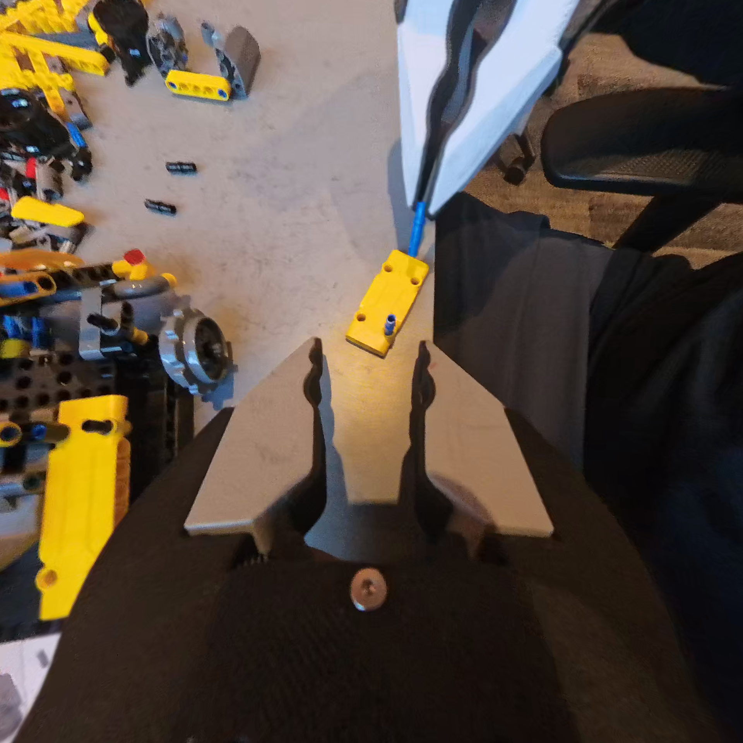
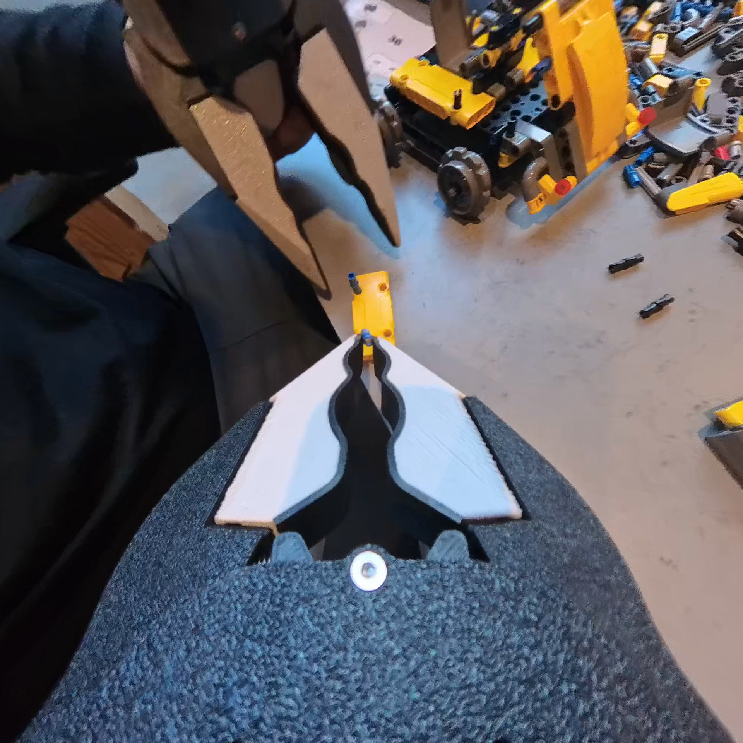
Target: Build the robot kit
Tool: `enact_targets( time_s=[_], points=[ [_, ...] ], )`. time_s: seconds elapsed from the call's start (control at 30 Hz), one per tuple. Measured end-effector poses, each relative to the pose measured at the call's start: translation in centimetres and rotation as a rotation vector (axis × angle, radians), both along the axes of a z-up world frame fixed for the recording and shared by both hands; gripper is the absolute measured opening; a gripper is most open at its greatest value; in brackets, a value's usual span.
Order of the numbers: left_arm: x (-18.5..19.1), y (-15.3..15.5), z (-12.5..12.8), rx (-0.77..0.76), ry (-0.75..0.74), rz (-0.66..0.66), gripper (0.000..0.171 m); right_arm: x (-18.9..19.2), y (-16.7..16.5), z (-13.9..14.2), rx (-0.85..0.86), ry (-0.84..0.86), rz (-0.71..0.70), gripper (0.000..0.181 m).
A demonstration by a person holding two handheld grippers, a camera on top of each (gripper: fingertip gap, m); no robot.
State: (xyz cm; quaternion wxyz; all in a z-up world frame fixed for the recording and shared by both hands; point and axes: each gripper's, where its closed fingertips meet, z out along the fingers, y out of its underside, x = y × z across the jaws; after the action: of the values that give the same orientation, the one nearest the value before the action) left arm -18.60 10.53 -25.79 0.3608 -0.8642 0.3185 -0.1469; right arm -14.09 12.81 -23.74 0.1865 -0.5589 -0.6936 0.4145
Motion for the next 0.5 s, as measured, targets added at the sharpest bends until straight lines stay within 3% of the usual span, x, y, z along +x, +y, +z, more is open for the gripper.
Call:
enact_targets(
  time_s=[0.23,0.3,0.5],
  points=[
    [1.2,0.5,-1.2,-0.029,0.059,-0.176,0.033,0.3,-0.7,0.3,0.047,-0.058,0.045,0.004],
    [1.3,0.8,-1.3,-0.032,0.042,-0.166,0.025,0.4,-0.7,0.2,0.065,-0.085,0.051,0.004],
    [1.0,1.4,-1.2,-0.002,0.009,-0.035,0.024,-0.3,0.3,-0.1,0.184,-0.167,0.032,0.004]
  ],
)
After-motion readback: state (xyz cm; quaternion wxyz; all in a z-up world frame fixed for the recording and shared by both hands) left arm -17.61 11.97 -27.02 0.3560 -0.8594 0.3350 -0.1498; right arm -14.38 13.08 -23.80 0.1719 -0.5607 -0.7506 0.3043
